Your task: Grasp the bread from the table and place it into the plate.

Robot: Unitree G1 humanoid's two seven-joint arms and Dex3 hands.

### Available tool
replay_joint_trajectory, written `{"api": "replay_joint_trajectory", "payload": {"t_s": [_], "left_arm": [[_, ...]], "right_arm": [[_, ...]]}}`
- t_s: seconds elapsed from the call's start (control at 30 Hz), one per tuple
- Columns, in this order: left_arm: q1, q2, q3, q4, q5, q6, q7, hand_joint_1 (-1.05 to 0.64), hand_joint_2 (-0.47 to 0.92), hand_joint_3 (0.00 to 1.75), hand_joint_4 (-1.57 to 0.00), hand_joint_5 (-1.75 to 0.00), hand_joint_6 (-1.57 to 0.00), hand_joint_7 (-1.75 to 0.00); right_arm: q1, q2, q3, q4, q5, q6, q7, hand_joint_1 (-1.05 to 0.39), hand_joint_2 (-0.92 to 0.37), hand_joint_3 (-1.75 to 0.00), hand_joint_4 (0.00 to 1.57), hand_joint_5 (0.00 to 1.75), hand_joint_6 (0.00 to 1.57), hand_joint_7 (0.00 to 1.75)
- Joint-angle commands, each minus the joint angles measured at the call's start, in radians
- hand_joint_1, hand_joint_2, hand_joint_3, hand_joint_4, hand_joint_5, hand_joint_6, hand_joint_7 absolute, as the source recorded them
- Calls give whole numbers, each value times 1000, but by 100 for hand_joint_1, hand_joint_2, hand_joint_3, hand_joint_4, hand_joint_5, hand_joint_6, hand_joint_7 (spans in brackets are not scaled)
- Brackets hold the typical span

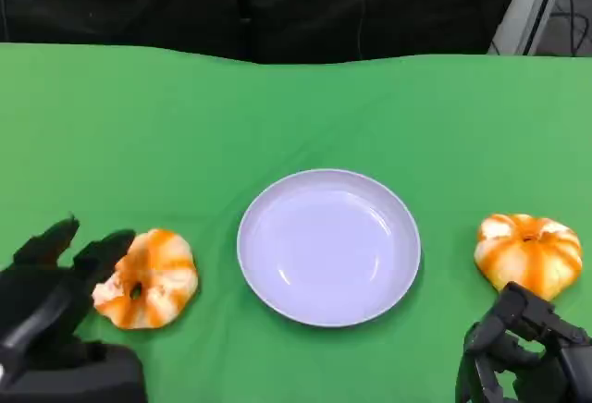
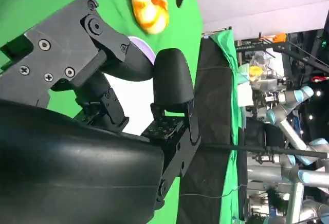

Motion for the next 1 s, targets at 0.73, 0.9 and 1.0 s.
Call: {"api": "replay_joint_trajectory", "payload": {"t_s": [0.73,0.9,1.0], "left_arm": [[-57,-12,-25,-1,-12,52,-5,-101,92,30,0,0,-23,-1],[-57,-11,-26,-2,-13,53,-4,-101,92,30,0,0,-23,0],[-58,-11,-27,-2,-13,53,-4,-101,92,30,0,0,-23,0]], "right_arm": [[5,-11,-10,-7,-4,-2,-5,-14,-47,-135,86,175,78,157],[5,-11,-10,-7,-4,-2,-5,-14,-47,-135,86,175,78,157],[5,-11,-10,-7,-4,-2,-5,-14,-47,-135,86,175,78,157]]}}
